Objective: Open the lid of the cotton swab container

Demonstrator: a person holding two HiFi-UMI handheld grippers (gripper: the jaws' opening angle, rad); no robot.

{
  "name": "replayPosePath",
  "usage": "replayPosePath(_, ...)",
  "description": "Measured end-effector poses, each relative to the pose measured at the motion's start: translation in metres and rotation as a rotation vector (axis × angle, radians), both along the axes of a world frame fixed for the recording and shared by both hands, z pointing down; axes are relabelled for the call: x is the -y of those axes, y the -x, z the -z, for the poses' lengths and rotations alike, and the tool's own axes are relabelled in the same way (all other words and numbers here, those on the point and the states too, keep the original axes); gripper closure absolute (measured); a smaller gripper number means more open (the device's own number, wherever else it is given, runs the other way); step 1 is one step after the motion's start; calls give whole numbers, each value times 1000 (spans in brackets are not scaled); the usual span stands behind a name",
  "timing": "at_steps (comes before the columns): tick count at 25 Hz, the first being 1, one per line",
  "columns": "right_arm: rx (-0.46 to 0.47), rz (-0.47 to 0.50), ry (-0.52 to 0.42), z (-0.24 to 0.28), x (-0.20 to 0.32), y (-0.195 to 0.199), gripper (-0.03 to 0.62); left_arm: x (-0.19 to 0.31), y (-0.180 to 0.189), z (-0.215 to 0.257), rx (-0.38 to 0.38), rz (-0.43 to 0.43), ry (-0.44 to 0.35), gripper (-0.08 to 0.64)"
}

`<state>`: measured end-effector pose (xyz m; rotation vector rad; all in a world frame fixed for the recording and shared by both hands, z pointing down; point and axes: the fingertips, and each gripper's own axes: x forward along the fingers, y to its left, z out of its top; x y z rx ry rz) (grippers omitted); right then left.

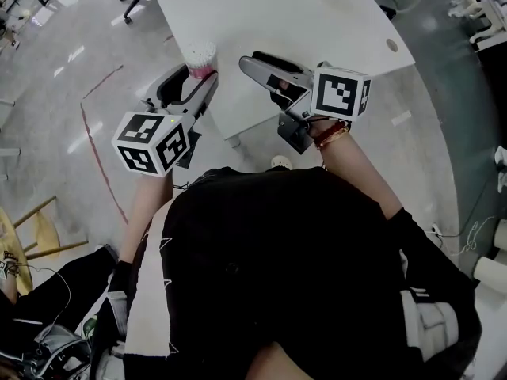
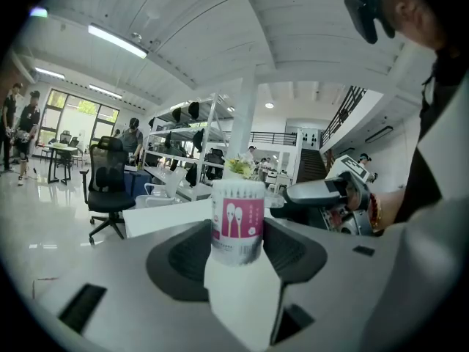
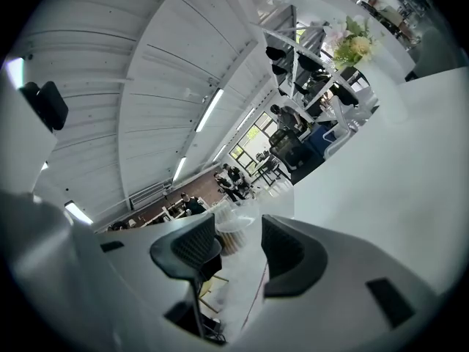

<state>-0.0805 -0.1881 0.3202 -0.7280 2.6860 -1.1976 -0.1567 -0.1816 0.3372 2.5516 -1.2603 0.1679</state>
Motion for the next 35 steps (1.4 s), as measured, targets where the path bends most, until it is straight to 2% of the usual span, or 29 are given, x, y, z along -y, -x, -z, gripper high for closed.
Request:
replayPosePath(7,54,-29,0,6,31,-35,394,23,-21,-6,9,25,20,327)
replayPosePath(9,75,-67,-17,13,43,-45,431,29,-22,-2,1,38,12,327)
replayPosePath(13,97,-174,-40,25,67,-67,461,43,-22,7,-15,77,-6,325)
replayPosePath(16,58,-276,-90,24,75,-84,507,44,-16,6,-17,115,-24,325)
replayPosePath(20,10,-344,-156,24,77,-95,546,43,-7,3,-13,162,-41,325)
replayPosePath(25,-160,-428,-218,18,84,-123,571,45,-14,6,-15,193,-45,325)
replayPosePath(35,-350,-413,-171,-9,83,-125,588,42,-8,4,-16,234,-32,325)
